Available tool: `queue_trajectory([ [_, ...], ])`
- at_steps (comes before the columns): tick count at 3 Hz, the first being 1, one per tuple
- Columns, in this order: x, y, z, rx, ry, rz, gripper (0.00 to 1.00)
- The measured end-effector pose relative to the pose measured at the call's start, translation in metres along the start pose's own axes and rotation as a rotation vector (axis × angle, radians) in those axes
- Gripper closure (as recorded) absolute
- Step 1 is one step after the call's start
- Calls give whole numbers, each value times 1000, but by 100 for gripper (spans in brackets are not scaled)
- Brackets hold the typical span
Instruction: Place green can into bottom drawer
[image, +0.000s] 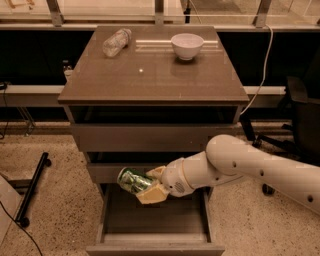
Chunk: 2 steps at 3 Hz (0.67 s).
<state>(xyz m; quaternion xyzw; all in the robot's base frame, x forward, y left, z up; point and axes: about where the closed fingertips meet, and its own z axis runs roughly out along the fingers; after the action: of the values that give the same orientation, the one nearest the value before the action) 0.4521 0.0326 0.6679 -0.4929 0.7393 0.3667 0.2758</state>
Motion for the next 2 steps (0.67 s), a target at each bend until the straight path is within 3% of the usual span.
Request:
queue_trajectory([
  [2,99,-38,79,-75,-40,179,100],
])
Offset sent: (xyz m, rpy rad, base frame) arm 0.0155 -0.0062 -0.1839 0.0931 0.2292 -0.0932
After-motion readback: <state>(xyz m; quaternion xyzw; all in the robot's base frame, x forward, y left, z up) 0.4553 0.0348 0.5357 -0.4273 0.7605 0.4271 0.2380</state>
